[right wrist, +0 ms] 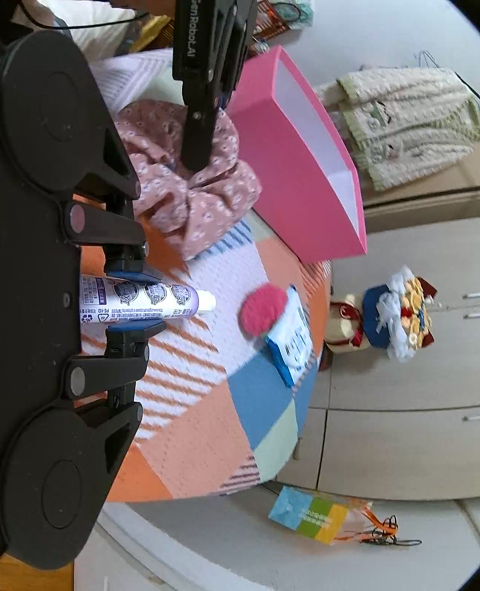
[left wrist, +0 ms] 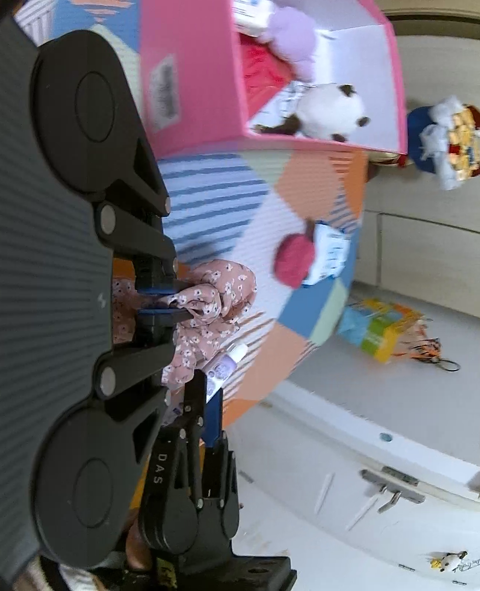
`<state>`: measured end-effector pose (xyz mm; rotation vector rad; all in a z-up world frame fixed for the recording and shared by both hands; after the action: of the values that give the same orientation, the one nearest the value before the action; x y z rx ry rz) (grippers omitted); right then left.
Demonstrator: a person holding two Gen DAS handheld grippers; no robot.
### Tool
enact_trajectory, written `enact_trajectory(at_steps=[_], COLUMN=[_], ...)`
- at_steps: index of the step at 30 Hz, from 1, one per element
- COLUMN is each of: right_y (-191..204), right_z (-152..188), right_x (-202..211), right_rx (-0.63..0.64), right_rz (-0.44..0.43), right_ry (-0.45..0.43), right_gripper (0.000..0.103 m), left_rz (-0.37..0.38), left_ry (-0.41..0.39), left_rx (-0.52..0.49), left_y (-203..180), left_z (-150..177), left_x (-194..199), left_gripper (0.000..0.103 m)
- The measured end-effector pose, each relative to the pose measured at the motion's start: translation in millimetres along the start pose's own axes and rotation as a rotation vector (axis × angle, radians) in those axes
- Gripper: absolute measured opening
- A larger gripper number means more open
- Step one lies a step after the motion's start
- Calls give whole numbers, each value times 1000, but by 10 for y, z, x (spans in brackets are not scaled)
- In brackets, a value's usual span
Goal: Organize soft objects
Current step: 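Carry the scrunchie and lotion tube with both grippers over the pink box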
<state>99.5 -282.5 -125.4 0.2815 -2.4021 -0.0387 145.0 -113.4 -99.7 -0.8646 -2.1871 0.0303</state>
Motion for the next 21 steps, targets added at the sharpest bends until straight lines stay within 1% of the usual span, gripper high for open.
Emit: enact_trajectory(at_steps=[4,10,15,21], right_y=[195,566,868,1221], right_z=[68,22,-107,-365], right_x=[82,237,357,435], right_rx=[-5,33,62,96], right_rz=[-51,-131,-216,-344], right_ry=[30,28,20,22], right_gripper=[25,25,25,25], left_rz=[27,52,21,-58], left_ry=[35,88,88,66], left_rx=[7,18,47,38], left_y=[71,195,399,635], left_z=[132,253,247,170], left_x=[208,562,887,1341], left_gripper=[6,6,6,6])
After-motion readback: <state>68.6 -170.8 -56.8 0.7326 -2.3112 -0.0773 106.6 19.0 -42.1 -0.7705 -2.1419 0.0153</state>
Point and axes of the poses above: each gripper's, at about its wrist camera, not at the fingertips, and x roughly against the way its jaws point, y to its left, z to its underside, the point moved 7 cm from there along -x, roughly the way its jaws point, and after that the axes turned 1 degree about y, right-handed, at the moved point
